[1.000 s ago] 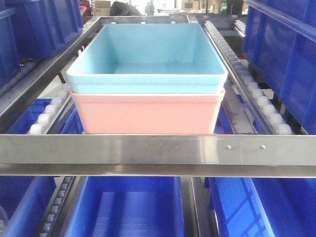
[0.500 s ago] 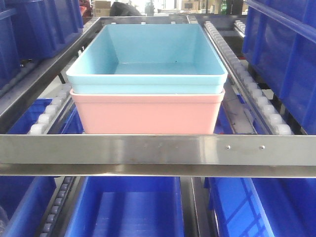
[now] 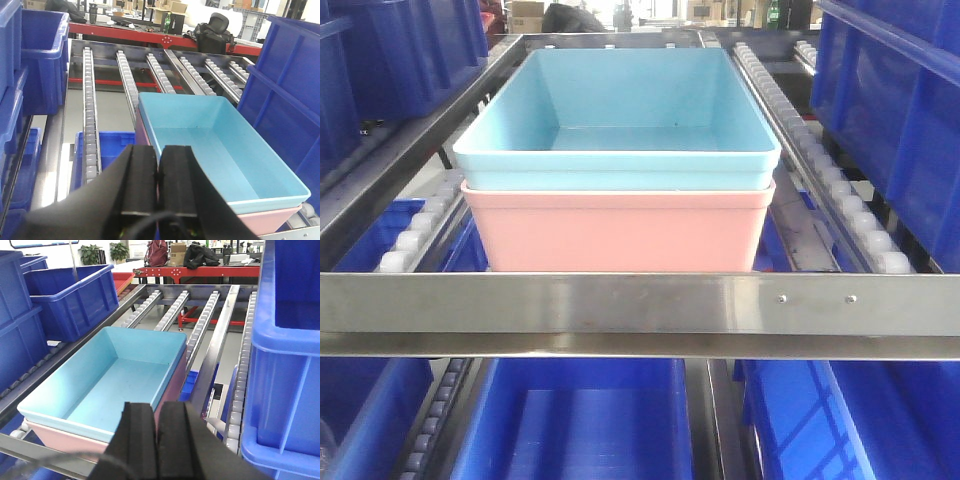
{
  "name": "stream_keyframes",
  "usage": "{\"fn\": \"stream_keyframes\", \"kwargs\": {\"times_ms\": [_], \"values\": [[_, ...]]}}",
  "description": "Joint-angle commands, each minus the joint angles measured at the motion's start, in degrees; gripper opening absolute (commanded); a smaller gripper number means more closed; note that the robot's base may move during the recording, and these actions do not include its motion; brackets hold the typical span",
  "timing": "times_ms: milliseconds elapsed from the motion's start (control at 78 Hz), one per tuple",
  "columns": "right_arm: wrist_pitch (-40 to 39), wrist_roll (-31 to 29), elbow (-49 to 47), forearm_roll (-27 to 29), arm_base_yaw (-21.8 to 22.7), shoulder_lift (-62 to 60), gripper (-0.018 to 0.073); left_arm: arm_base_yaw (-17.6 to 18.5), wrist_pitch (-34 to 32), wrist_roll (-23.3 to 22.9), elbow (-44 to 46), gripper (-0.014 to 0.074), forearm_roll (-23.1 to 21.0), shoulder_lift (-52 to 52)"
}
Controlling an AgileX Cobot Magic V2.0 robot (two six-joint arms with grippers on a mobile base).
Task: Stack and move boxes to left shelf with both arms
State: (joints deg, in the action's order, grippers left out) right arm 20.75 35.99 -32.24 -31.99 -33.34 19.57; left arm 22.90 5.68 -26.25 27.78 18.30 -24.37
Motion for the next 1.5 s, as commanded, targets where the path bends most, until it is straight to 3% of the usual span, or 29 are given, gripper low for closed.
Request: {"fn": "stream_keyframes", "kwargs": {"times_ms": [0, 257, 359, 513, 641, 705, 936, 1039, 1488], "values": [[-3.89, -0.63, -1.54, -1.19, 0.11, 0.44, 0.0049, -0.03, -4.34, 0.07, 1.54, -0.0001, 0.17, -0.21], [-3.44, -0.88, -1.20, -1.26, 2.09, 0.10, 0.0049, -0.03, -4.34, 0.07, 1.54, -0.0001, 0.17, -0.21], [-6.48, -7.28, 1.04, 0.24, 6.85, -1.69, 0.0049, -0.03, -4.34, 0.07, 1.54, -0.0001, 0.17, -0.21], [-12.48, -25.82, 7.60, 18.86, 17.05, -6.69, 0.0049, -0.03, -4.34, 0.07, 1.54, -0.0001, 0.17, -0.21], [-19.84, -33.31, 15.16, 29.89, 26.15, -11.06, 0.0049, -0.03, -4.34, 0.07, 1.54, -0.0001, 0.17, -0.21], [-21.81, -33.50, 18.85, 30.56, 28.34, -12.86, 0.0049, -0.03, -4.34, 0.07, 1.54, -0.0001, 0.17, -0.21], [-22.98, -32.73, 29.10, 30.71, 28.80, -21.46, 0.0049, -0.03, -4.34, 0.07, 1.54, -0.0001, 0.17, -0.21], [-28.11, -32.65, 32.84, 30.75, 28.81, -21.29, 0.0049, -0.03, -4.36, 0.07, 1.54, -0.0001, 0.17, -0.21], [-28.74, -32.65, 32.56, 30.75, 28.86, -21.29, 0.0049, -0.03, -4.35, 0.07, 1.54, -0.0001, 0.17, -0.34]]}}
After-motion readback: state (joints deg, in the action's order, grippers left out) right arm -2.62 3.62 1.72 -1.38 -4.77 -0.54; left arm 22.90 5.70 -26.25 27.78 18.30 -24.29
